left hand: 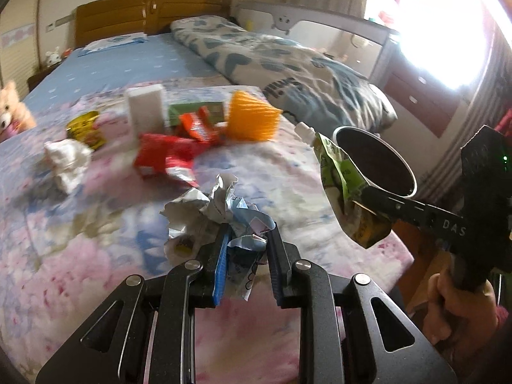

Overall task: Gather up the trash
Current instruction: 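Carry foil and green pouch over the bin and open both tools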

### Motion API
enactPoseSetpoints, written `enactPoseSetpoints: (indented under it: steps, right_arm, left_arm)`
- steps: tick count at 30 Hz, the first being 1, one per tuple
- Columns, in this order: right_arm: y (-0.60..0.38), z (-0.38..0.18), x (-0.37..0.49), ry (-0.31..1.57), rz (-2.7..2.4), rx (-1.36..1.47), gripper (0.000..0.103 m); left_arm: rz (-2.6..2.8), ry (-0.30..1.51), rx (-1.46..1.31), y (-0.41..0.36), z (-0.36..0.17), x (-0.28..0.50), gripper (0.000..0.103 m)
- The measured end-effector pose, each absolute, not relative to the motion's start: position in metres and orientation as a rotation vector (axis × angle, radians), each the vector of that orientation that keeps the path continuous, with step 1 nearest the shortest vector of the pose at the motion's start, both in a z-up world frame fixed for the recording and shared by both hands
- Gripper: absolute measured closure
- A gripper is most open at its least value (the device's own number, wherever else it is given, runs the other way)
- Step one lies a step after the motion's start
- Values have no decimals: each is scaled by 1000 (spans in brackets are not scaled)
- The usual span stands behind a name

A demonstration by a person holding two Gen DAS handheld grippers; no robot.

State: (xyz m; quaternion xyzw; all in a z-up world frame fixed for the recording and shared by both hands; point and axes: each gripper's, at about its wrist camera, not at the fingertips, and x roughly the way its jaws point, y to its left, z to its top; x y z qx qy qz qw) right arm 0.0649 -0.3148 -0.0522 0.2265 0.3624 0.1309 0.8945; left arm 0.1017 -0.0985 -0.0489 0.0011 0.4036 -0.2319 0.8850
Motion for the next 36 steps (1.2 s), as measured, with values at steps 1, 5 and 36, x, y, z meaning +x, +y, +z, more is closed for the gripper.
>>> enactPoseSetpoints:
  steps: [1, 5, 36]
  right_arm:
    - [-319, -52, 64, 748, 264, 472, 100]
    - [-340, -50, 61, 733, 230, 485, 100]
    - [-477, -51, 63, 678, -25, 571, 100]
  left_arm:
    - [-491, 841, 7, -104, -49, 102, 82]
    - [-528, 842, 32, -126, -47, 105, 82]
    - [-749, 826, 134, -269, -29, 136, 83]
